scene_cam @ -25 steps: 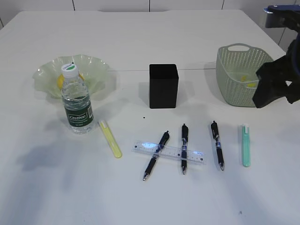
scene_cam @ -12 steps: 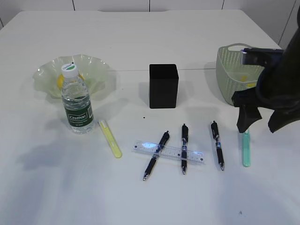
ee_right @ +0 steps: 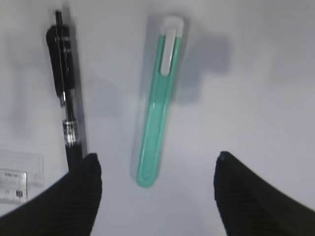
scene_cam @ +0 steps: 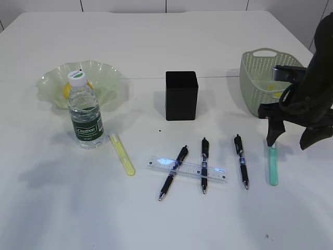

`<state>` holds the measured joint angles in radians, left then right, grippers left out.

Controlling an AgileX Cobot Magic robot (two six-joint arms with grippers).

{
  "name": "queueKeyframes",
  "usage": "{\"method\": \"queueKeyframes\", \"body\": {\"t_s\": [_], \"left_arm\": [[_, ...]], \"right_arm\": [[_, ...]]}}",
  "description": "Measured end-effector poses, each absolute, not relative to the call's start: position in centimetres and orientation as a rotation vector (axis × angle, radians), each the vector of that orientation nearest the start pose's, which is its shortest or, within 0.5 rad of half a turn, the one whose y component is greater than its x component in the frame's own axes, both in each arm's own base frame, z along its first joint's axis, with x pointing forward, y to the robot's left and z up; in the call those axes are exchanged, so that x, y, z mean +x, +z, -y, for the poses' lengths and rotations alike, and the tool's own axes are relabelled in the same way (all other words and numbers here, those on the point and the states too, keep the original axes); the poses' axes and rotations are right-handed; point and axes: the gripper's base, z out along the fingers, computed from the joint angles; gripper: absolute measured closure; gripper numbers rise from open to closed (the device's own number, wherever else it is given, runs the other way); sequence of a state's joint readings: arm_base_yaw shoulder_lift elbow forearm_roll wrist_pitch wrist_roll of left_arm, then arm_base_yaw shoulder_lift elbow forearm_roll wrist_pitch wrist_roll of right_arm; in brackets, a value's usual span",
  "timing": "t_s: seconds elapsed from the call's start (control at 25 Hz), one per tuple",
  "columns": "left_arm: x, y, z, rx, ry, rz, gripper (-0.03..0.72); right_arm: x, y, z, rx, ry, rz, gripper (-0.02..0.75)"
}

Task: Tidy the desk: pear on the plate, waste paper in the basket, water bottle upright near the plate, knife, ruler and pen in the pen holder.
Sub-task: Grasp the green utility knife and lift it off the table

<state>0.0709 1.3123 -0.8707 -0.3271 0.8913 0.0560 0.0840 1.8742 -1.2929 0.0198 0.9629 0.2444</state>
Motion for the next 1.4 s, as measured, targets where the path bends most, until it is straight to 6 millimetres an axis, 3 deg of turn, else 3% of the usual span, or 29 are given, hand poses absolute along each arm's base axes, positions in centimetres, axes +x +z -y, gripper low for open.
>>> {"method": "queueKeyframes", "body": {"t_s": [0.4,0.72,1.0,1.4], "left_arm": [[23.9,25.7,0.6,-0.251,-0.375,-2.766,0.211],[24.0,25.7,0.6,-0.254,-0.373,-2.753,0.216],[24.1,25.7,0.6,-0.254,-0.373,-2.751,0.221],[24.1,25.7,0.6,-0.254,-0.373,-2.751,0.221]], "right_arm": [[40.3,17.6,-3.3,0.317,0.006,-3.044,0.237],[40.8,14.8,-3.3,0.346,-0.015,-3.102,0.237],[41.2,14.3,-3.4,0.383,-0.002,-3.063,0.237],[41.4,13.8,-1.6,0.467,-0.003,-3.059,0.237]]}}
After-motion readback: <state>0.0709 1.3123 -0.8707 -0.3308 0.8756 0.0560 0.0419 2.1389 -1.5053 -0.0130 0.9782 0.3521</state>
